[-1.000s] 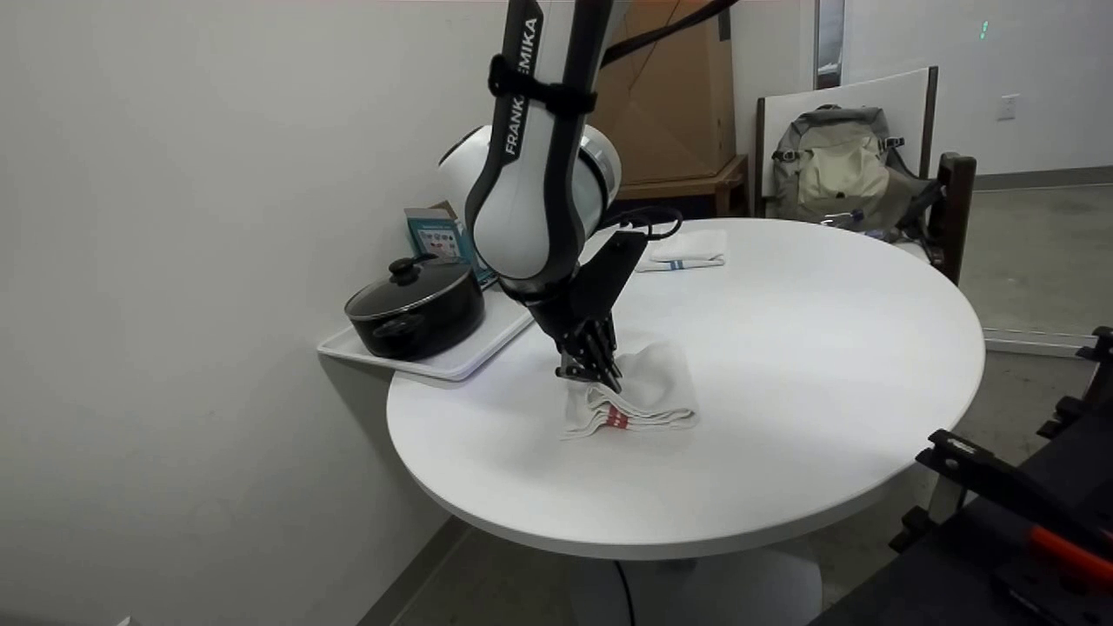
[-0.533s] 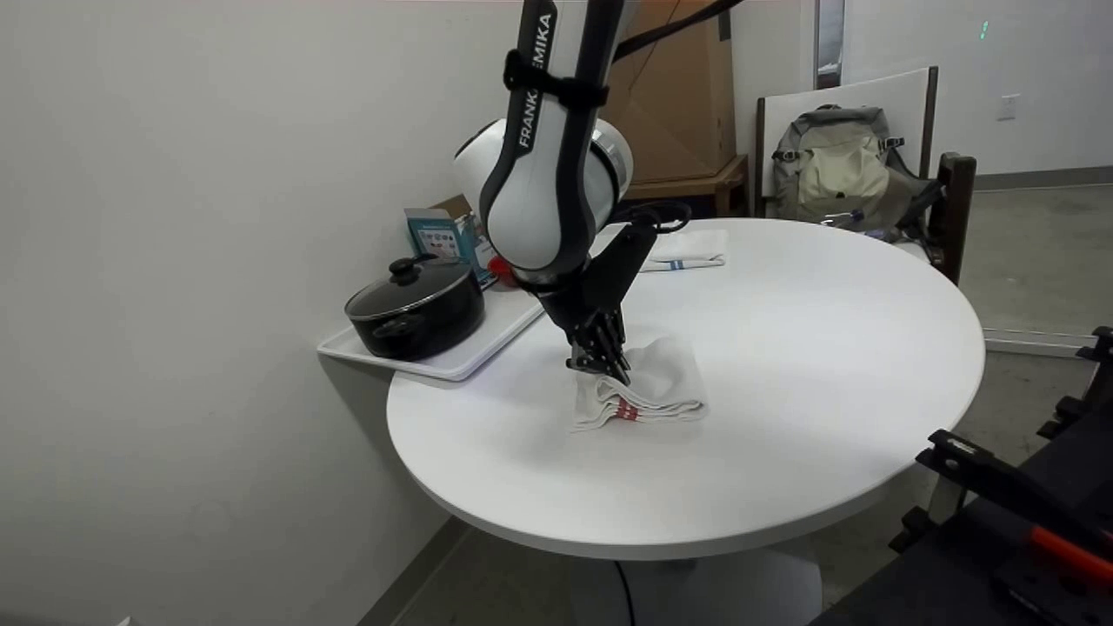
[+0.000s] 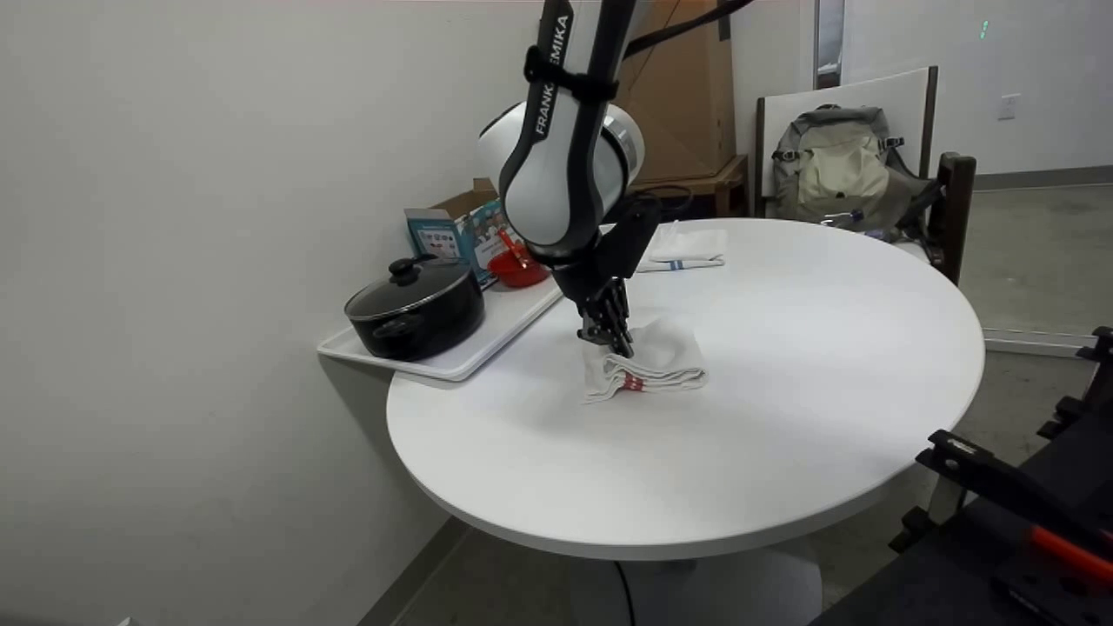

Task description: Use the white and red tea towel to wipe the table

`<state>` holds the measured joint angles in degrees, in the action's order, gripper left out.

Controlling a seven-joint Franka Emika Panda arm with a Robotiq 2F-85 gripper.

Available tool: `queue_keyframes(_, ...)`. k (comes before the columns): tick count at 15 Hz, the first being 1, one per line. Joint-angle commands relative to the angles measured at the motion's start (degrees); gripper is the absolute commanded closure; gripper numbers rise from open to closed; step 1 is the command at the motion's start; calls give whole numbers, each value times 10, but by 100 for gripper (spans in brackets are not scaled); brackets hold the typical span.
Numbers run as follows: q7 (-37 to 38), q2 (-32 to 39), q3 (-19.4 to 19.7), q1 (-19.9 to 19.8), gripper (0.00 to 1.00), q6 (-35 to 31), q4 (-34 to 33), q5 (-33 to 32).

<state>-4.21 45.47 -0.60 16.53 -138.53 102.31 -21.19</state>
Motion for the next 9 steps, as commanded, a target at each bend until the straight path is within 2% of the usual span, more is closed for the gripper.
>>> queue_keyframes(1,-55,37,-14,-13,95,-3,-70,-11)
queue_keyframes(9,-131,142,-23,-8,95,35,-222,-5)
